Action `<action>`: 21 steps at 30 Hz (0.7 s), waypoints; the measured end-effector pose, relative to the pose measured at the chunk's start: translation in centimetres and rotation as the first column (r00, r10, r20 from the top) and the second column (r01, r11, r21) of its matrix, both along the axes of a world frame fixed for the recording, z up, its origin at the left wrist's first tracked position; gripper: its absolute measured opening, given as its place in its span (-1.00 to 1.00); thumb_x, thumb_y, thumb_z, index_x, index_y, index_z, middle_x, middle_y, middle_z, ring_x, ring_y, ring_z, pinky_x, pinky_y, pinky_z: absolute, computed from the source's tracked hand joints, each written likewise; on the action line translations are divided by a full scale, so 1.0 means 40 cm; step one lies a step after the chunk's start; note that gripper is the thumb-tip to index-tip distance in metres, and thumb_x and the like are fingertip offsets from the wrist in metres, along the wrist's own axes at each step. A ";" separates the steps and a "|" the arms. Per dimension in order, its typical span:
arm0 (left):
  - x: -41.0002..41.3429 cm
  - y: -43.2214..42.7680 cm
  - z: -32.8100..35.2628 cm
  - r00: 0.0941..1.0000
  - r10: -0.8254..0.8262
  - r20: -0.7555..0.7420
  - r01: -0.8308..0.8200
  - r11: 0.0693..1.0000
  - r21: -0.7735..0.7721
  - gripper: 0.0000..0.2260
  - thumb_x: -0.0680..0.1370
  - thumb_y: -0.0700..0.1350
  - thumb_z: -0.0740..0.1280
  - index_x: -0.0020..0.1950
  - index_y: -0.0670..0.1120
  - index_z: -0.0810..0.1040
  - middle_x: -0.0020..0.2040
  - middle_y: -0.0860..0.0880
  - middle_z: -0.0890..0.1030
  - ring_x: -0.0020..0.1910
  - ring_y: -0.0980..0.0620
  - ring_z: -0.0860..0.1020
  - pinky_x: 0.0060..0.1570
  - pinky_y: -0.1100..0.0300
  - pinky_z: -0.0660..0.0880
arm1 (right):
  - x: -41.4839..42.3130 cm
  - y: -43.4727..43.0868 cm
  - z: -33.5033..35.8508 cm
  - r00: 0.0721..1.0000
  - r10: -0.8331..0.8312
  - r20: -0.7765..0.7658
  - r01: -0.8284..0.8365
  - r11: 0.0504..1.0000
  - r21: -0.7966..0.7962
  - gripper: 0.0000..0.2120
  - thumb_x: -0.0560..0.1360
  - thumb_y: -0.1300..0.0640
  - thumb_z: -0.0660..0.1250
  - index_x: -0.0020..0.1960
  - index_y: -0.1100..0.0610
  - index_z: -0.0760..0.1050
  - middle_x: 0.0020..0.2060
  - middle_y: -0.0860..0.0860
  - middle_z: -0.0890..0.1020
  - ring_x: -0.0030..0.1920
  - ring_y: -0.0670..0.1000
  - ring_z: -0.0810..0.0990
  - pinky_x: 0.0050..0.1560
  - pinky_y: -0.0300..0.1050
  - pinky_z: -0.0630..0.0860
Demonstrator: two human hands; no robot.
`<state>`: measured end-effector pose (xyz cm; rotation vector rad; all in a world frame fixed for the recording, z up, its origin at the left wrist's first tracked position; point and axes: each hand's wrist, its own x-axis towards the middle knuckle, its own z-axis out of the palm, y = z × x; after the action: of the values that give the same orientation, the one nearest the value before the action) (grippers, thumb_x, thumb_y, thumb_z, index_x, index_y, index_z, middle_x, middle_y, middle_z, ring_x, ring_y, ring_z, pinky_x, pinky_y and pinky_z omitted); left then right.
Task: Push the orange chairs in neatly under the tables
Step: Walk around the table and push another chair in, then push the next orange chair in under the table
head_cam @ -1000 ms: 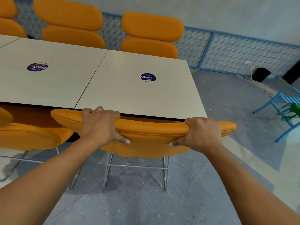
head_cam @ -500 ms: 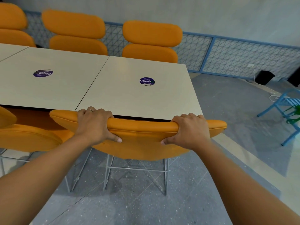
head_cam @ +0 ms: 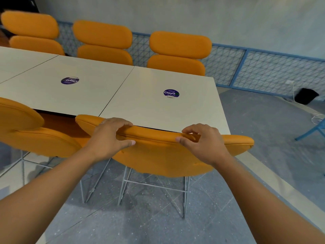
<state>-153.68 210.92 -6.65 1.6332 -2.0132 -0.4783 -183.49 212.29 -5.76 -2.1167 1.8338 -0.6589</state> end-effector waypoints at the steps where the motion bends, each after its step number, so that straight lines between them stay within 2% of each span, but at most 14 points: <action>1: 0.017 0.011 0.006 1.000 0.006 -0.020 -0.006 1.000 -0.004 -0.54 0.39 0.07 0.51 0.26 0.07 0.52 0.23 0.09 0.52 0.24 0.06 0.39 0.24 0.08 0.35 | 0.024 0.006 0.010 0.999 0.018 0.046 -0.018 1.000 -0.020 -0.65 0.50 -0.25 0.39 0.15 -0.06 0.64 0.04 -0.13 0.68 0.02 -0.09 0.58 0.10 0.01 0.55; 4: 0.080 0.040 0.018 0.998 0.033 -0.060 -0.033 0.999 -0.001 -0.59 0.41 0.07 0.49 0.23 0.10 0.54 0.23 0.11 0.53 0.23 0.12 0.41 0.21 0.16 0.36 | 0.100 0.016 0.028 0.985 0.061 0.159 -0.053 0.997 -0.051 -0.75 0.52 -0.12 0.43 0.13 -0.03 0.66 -0.05 -0.17 0.69 -0.05 -0.14 0.60 0.01 -0.05 0.58; 9: 0.263 0.128 0.022 0.996 0.081 -0.048 -0.081 0.997 0.011 -0.61 0.42 0.08 0.49 0.21 0.11 0.54 0.22 0.11 0.54 0.18 0.15 0.45 0.11 0.24 0.38 | 0.292 0.049 0.019 0.967 0.151 0.205 -0.158 0.987 0.020 -0.79 0.51 -0.10 0.45 0.09 -0.04 0.66 -0.15 -0.22 0.66 -0.11 -0.15 0.60 -0.04 0.00 0.60; 13: 0.408 0.205 0.021 0.992 0.120 -0.038 -0.119 0.993 0.025 -0.63 0.44 0.06 0.48 0.22 0.05 0.56 0.22 0.06 0.56 0.18 0.12 0.47 0.10 0.25 0.35 | 0.439 0.087 -0.005 0.958 0.222 0.183 -0.246 0.961 0.124 -0.75 0.52 -0.14 0.43 0.13 -0.05 0.64 -0.17 -0.20 0.63 -0.31 -0.25 0.47 -0.23 -0.19 0.40; 15: 0.494 0.245 0.021 0.991 0.128 -0.042 -0.126 0.991 0.033 -0.64 0.44 0.05 0.47 0.21 0.04 0.56 0.22 0.05 0.57 0.20 0.10 0.48 0.13 0.23 0.36 | 0.521 0.111 -0.016 0.955 0.248 0.166 -0.272 0.951 0.147 -0.71 0.51 -0.15 0.43 0.15 -0.04 0.64 -0.16 -0.20 0.63 -0.26 -0.25 0.47 -0.20 -0.21 0.39; 19: 0.655 0.317 0.021 0.989 0.137 -0.051 -0.136 0.990 0.028 -0.64 0.44 0.04 0.48 0.20 0.01 0.57 0.21 0.04 0.58 0.16 0.13 0.48 0.16 0.17 0.44 | 0.670 0.149 -0.025 0.955 0.252 0.156 -0.277 0.946 0.167 -0.72 0.52 -0.17 0.41 0.17 -0.08 0.62 -0.12 -0.23 0.63 -0.09 -0.16 0.51 -0.05 -0.11 0.45; 21: 0.724 0.345 0.025 0.987 0.155 -0.042 -0.154 0.988 0.028 -0.62 0.44 0.04 0.47 0.22 -0.01 0.57 0.21 0.02 0.57 0.17 0.11 0.48 0.18 0.14 0.45 | 0.738 0.164 -0.023 0.951 0.263 0.165 -0.289 0.943 0.166 -0.70 0.53 -0.15 0.41 0.20 -0.06 0.62 -0.11 -0.23 0.62 -0.10 -0.19 0.51 -0.03 -0.10 0.43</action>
<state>-124.71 224.73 -5.66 1.7621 -1.8379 -0.4799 -153.95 218.84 -6.67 -2.0892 1.4269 -0.5277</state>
